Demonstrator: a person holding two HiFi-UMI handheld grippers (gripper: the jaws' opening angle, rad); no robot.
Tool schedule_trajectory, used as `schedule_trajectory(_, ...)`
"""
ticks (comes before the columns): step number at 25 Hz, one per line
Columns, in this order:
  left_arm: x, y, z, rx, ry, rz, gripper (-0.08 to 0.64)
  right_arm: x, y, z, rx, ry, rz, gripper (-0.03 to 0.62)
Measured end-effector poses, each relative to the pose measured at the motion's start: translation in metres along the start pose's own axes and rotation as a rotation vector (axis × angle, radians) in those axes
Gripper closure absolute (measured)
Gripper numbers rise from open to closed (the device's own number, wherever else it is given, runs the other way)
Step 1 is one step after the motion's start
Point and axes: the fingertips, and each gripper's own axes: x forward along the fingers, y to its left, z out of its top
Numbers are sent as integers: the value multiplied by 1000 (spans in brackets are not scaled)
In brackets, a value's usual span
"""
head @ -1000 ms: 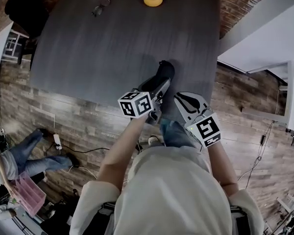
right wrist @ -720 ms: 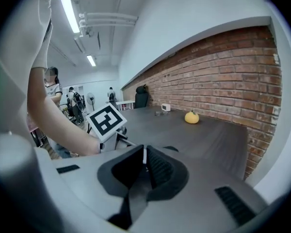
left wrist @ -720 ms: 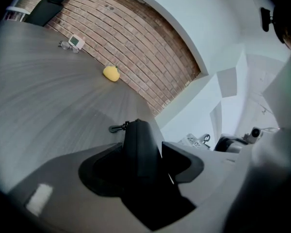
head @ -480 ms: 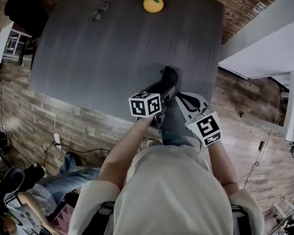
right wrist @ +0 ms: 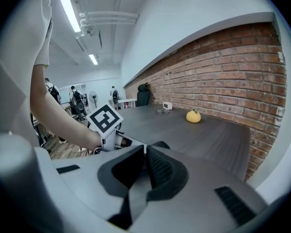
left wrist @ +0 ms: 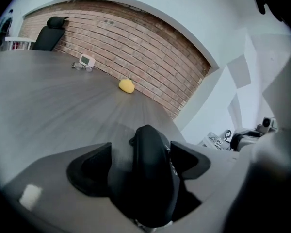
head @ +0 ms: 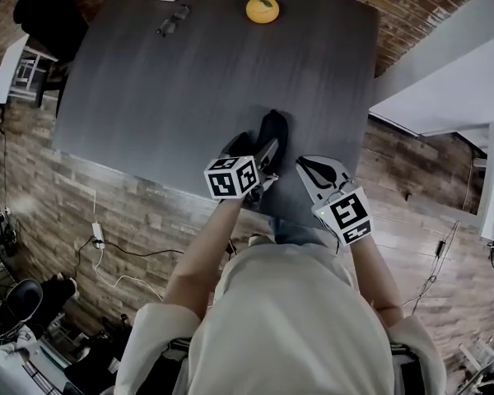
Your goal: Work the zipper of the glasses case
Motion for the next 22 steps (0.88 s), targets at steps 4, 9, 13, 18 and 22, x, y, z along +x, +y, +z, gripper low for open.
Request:
schedule_trajectory(4, -6, 5, 7, 45, -11, 9, 196, -2, 9, 2, -11, -3, -9, 577)
schedule_trajectory(9, -39, -4, 19, 55, -85, -27, 206, -10, 32, 0, -14, -5, -36, 577)
schedule_trajectory(13, -86, -11, 15, 37, -154, -25, 371, -21, 58, -1, 5, -32, -71, 577)
schedule_trajectory(18, -144, -22, -11, 37, -174, -36, 478, -40, 100, -11, 53, -64, -123, 577)
schedule_trajectory(22, -186, -33, -41, 98, -159, -25, 537, -57, 138, -13, 82, -114, -146, 578)
